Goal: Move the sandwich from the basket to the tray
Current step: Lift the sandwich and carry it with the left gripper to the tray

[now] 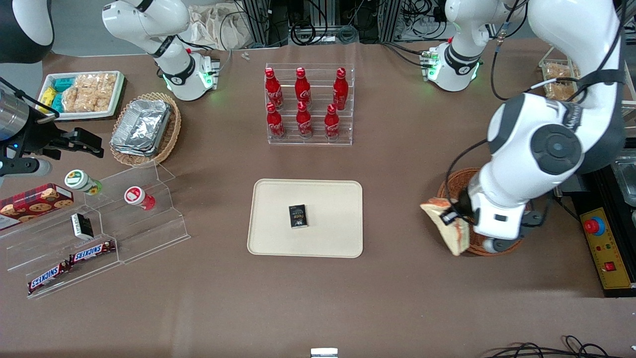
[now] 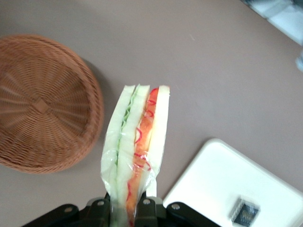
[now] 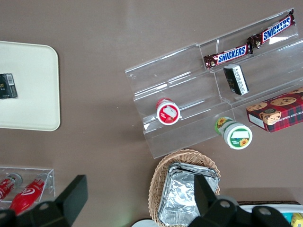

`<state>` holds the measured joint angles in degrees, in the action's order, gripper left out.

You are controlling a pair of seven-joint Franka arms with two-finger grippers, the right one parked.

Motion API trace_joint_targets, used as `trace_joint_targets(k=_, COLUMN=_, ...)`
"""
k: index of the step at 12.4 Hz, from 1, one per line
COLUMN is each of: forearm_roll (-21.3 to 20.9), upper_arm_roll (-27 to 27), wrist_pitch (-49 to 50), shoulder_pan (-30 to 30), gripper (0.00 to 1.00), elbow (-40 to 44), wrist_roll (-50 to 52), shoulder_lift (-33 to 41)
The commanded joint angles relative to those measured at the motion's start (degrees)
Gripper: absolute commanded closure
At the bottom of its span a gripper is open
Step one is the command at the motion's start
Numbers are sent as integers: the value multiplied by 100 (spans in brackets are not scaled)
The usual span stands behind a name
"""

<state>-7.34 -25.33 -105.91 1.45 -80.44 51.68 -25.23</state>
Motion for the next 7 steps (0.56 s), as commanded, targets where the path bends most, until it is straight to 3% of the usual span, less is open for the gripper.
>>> trace_joint_targets(k=1, forearm_roll=-345, upper_arm_roll=-428, wrist_pitch=80, shoulder_pan=-388, gripper=100, elbow=895, wrist_roll=-289, shoulder_lift=-971)
trace_joint_targets(k=4, forearm_roll=-1075, upper_arm_roll=-420, wrist_pitch=-7, shoulder_pan=-1251, gripper=100, elbow=1732, wrist_roll=-342, shoulder_lift=-2017)
trace_joint_targets(k=7, forearm_roll=-1138, upper_arm_roll=-411, wrist_pitch=-543, shoulder_pan=-1604, gripper=100, elbow=1769, wrist_roll=-570, shoulder_lift=-2573)
